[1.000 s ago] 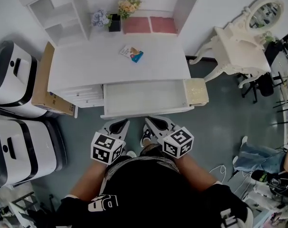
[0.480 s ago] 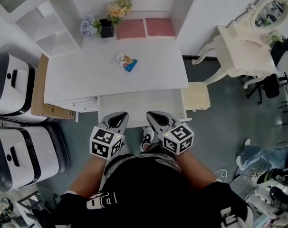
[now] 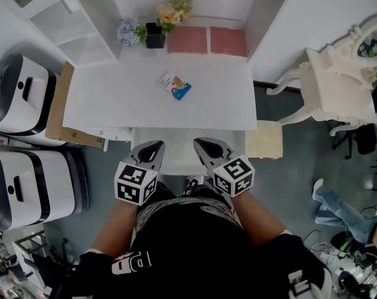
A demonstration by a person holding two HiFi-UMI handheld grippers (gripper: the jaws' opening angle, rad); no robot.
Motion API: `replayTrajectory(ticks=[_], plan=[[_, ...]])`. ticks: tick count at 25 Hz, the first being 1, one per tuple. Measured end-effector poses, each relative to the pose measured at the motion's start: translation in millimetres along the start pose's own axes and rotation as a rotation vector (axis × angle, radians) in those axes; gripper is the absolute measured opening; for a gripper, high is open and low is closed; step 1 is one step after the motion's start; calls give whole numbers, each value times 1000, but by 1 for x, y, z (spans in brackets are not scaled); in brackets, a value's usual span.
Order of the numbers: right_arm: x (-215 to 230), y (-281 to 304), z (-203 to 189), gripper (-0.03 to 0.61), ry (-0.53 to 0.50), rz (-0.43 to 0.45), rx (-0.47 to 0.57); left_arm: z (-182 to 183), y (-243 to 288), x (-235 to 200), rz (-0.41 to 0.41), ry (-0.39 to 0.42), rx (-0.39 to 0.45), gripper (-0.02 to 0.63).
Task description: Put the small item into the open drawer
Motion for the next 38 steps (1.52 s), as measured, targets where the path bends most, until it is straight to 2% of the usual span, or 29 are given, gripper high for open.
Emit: replayTrajectory(ticks=[3,11,22,28,32,38], plan=[[7,10,2,8,-11,6,-13,0,0,-5,18,-16,3,14],[11,39,10,8,-35,-21,-36,-5,7,-29,-5,-27,-30,14],[13,93,9,8,-25,-172,-112,1,5,-98,-77,17,-57,14],[17,129,16,9,-129,-252,-180,-6,-2,-134,-105,16,-77,14],[25,159,24,35,-210,-277,-227,-10,-8,-149,-116,10,-83,14],[54,216,16,76,-223,-290,-316,-13,-22,-177,-76,-33,-51,14]])
Point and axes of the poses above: the fingertips, and each gripper's own axes: y forward along the fingers, x to its right, z out of its top, the point moved 7 cm from there along -y, backward along the fingers, and after that the axes turned 6 degrees about -z, right-handed, at the moved point
